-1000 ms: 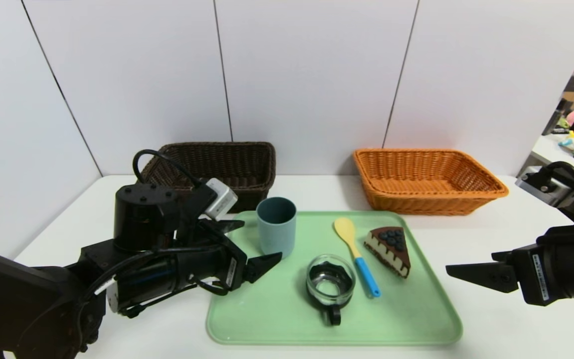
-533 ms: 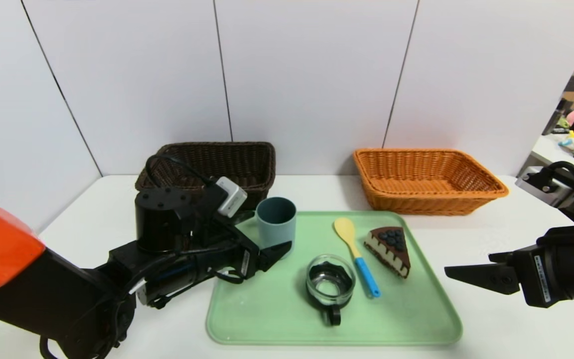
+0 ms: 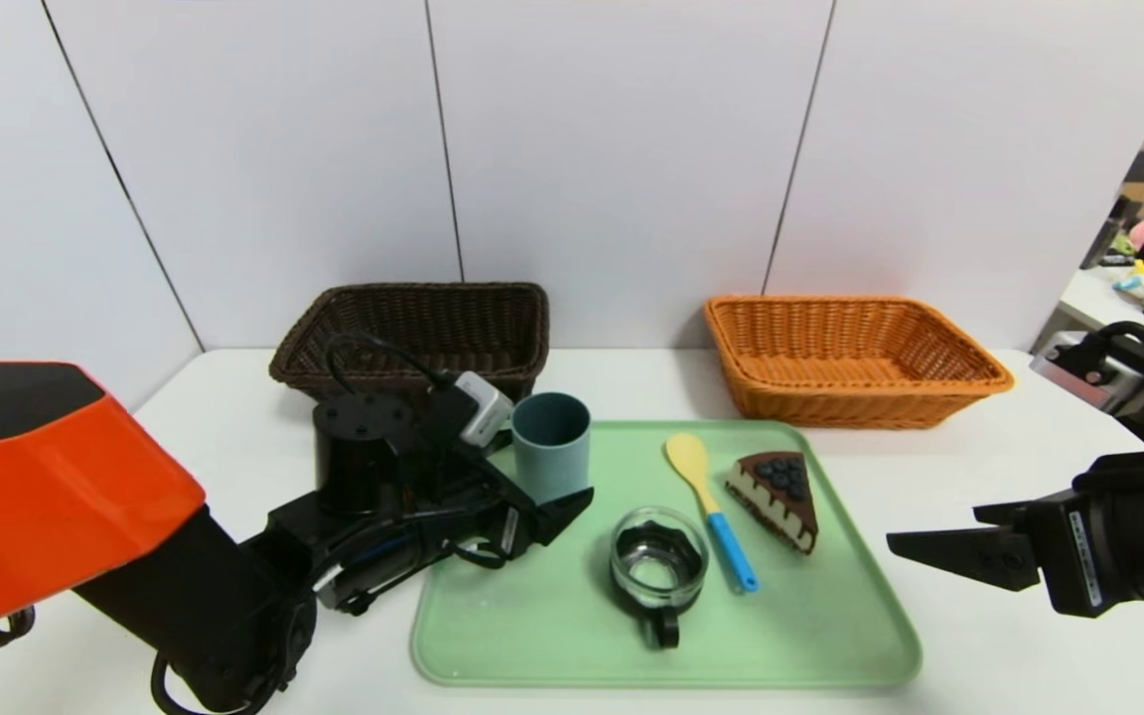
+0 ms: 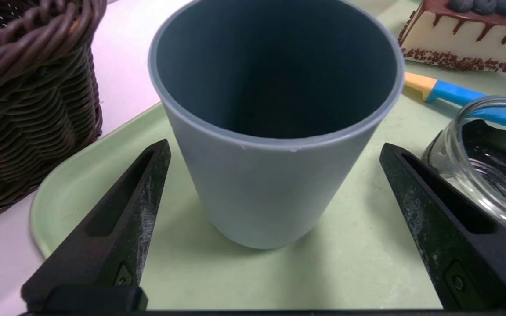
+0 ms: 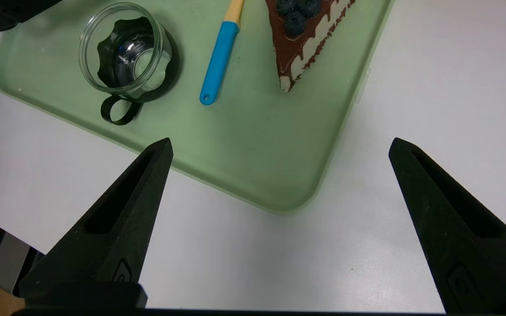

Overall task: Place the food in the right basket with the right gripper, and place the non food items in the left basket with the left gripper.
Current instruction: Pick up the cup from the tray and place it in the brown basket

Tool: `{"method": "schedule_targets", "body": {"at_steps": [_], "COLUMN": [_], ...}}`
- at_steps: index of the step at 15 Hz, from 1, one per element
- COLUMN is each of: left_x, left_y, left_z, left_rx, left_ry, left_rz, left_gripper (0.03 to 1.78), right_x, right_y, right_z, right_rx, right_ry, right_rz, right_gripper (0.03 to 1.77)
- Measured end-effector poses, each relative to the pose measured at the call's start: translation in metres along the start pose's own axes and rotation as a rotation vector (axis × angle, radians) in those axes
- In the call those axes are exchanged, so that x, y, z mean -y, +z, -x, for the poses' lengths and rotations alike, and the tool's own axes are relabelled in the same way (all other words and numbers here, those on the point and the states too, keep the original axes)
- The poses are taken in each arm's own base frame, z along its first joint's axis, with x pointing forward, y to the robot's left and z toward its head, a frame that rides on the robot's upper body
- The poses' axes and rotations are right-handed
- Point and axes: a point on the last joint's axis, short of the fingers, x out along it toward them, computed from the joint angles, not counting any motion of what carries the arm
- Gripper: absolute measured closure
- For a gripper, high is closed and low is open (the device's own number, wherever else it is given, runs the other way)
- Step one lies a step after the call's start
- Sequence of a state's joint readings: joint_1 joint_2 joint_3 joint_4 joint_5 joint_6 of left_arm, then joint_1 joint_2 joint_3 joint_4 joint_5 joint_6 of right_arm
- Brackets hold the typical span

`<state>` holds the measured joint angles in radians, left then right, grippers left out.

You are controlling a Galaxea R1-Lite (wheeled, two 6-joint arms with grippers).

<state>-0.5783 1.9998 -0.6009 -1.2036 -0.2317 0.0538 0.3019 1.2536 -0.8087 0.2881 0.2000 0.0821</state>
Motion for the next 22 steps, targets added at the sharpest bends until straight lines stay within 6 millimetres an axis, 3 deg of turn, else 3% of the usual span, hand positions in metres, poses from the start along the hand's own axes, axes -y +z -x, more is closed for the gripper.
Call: {"method": "schedule_targets", "body": {"at_steps": [14, 15, 17, 18, 22], "left_x": [0.002, 0.001, 0.001, 0.001, 0.001], "left_y": [0.012, 0.012, 0.013, 0.013, 0.013], "left_z": [-0.024, -0.025, -0.025, -0.025, -0.025], "left_rx": [0.052, 0.049, 0.053, 0.053, 0.055], "left_ry": [-0.016, -0.016, -0.014, -0.014, -0.014], "left_rz": [-0.020, -0.019, -0.020, -0.020, -0.021], "left_gripper": [0.12, 0.15, 0.51, 0.61, 0.64], "right_x": [0.000, 0.000, 0.000, 0.000, 0.001], "right_y": [-0.001, -0.001, 0.001, 0.002, 0.002], "right_z": [0.003, 0.003, 0.004, 0.005, 0.005], "right_rx": [0.015, 0.016, 0.023, 0.028, 0.029], "right_ry": [-0.001, -0.001, -0.003, -0.004, -0.006], "right_rz": [-0.006, -0.006, -0.006, -0.007, -0.007], "right_gripper": [0.10, 0.10, 0.10, 0.10, 0.10]}}
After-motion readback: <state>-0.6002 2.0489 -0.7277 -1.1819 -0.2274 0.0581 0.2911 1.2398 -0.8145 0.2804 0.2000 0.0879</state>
